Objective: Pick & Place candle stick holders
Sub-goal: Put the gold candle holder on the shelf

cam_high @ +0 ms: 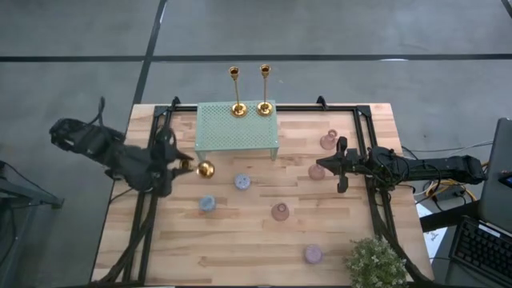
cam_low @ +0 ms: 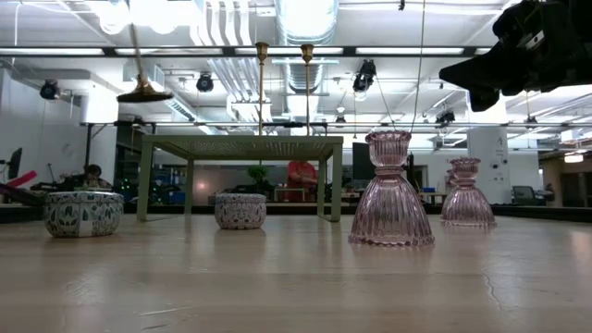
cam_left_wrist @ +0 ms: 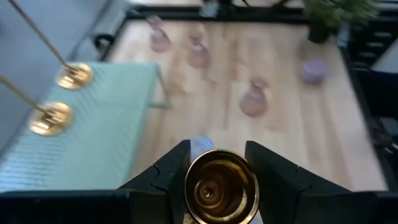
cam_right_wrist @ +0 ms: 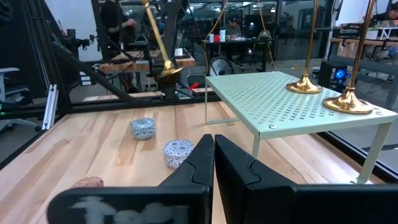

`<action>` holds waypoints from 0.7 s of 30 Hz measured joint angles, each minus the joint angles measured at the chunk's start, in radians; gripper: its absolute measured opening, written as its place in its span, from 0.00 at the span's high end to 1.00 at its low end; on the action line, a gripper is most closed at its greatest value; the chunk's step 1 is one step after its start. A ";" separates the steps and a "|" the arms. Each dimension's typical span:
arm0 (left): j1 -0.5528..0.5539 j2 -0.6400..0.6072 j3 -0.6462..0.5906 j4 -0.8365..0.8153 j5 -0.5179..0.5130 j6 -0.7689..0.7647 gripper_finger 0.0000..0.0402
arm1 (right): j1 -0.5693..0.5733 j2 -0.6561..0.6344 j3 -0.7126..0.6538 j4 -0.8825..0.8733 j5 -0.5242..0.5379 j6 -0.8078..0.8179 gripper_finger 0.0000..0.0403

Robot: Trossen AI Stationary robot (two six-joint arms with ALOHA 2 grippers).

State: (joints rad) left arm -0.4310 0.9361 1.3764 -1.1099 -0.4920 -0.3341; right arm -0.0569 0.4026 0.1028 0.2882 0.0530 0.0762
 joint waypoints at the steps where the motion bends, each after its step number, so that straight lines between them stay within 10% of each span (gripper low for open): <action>1: 0.030 0.011 0.023 0.001 -0.011 0.024 0.63 | 0.000 0.000 0.000 0.000 0.000 0.001 0.98; 11: 0.447 0.093 0.164 0.006 -0.061 0.088 0.63 | 0.000 0.000 0.000 0.000 0.000 0.001 0.98; 21: 0.896 0.200 0.173 0.155 0.267 0.143 0.63 | 0.000 0.000 0.000 0.000 0.000 0.000 0.98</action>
State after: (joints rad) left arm 0.4648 1.1365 1.5494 -0.9553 -0.2254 -0.1912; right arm -0.0569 0.4026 0.1028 0.2882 0.0528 0.0763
